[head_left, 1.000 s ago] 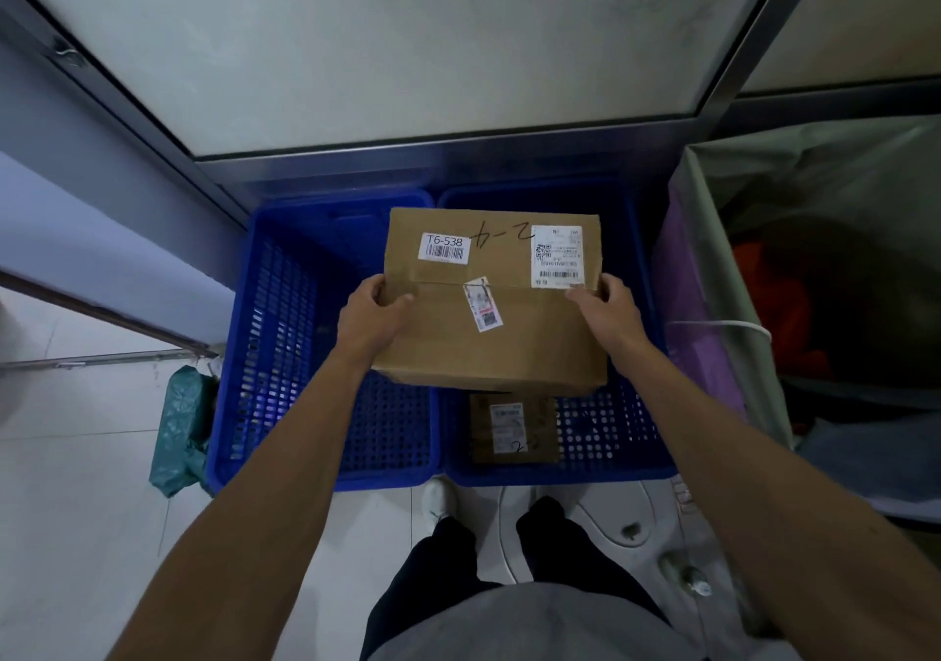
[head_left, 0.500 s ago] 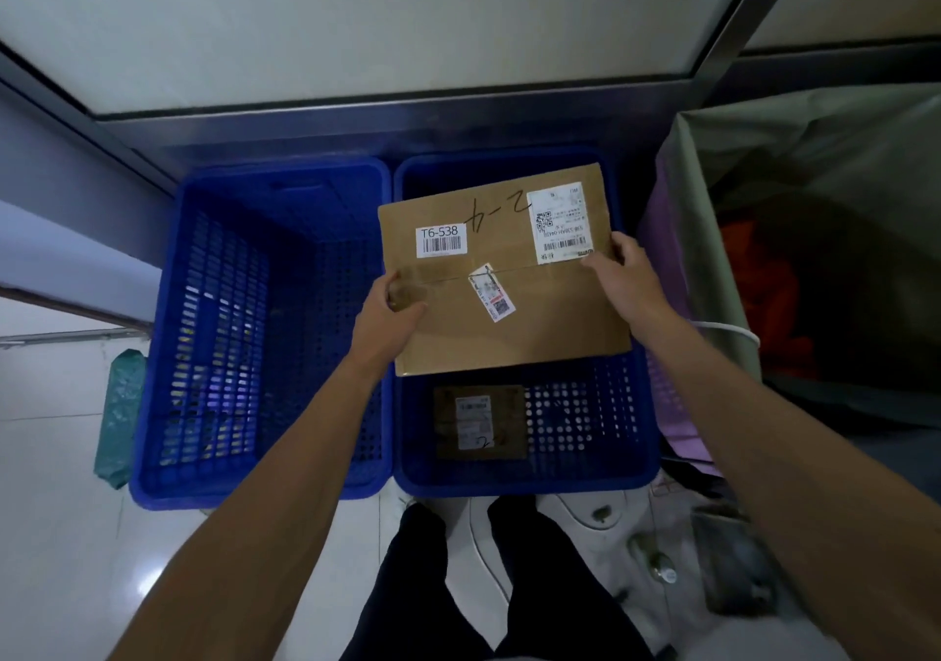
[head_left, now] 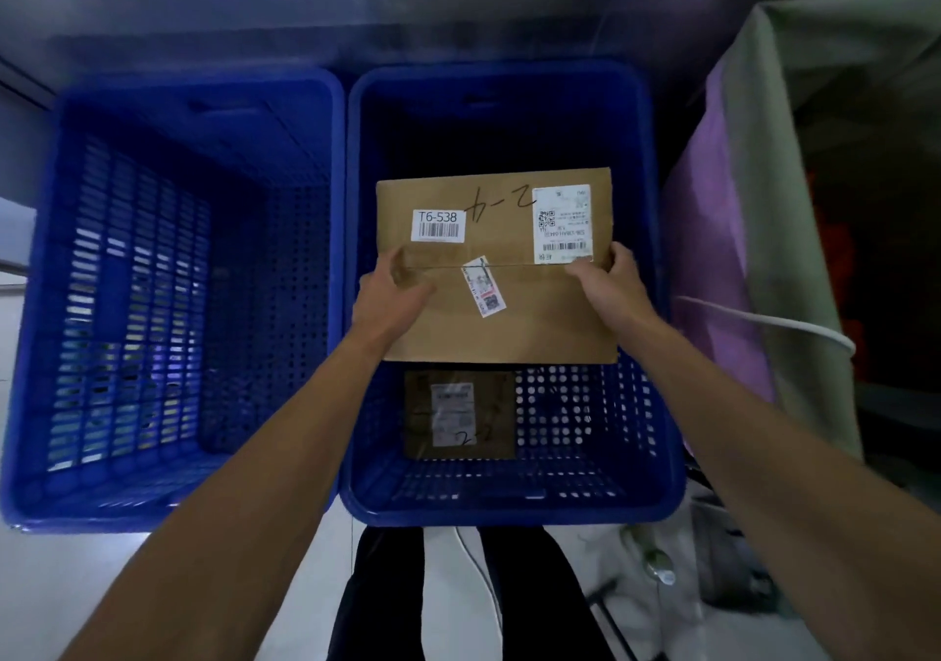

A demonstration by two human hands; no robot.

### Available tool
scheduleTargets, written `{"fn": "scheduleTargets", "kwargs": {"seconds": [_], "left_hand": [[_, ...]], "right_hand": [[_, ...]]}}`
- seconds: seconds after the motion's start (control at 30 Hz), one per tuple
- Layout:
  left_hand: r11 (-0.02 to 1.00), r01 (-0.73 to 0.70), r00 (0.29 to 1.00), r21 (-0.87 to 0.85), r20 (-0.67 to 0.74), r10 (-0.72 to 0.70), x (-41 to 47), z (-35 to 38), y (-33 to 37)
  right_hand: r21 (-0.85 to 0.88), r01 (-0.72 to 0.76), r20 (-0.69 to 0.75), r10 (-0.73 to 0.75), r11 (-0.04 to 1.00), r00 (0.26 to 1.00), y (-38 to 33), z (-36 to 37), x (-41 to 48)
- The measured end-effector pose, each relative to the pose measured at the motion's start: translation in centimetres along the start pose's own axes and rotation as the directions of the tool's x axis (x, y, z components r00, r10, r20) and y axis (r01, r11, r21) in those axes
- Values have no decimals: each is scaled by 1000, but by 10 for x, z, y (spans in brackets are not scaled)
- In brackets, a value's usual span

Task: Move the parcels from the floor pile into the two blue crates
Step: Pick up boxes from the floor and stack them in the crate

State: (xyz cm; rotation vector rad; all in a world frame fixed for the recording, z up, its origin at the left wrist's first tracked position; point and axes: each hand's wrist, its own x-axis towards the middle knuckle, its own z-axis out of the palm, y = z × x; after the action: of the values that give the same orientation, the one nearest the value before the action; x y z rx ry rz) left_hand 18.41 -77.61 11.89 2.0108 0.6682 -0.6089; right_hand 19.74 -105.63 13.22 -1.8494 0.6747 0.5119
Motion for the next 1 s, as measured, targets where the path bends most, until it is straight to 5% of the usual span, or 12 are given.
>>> {"fn": "scheduleTargets", "kwargs": {"seconds": [0.57,1.0], "left_hand": [[958,107,994,267,-5,-110,73,82,-75],[829,116,986,546,38,-163,59,81,-58]], "right_hand": [[-362,-88,36,109,928,993,94,57,76],[-523,-89,137,187,848,973,75,41,61]]}}
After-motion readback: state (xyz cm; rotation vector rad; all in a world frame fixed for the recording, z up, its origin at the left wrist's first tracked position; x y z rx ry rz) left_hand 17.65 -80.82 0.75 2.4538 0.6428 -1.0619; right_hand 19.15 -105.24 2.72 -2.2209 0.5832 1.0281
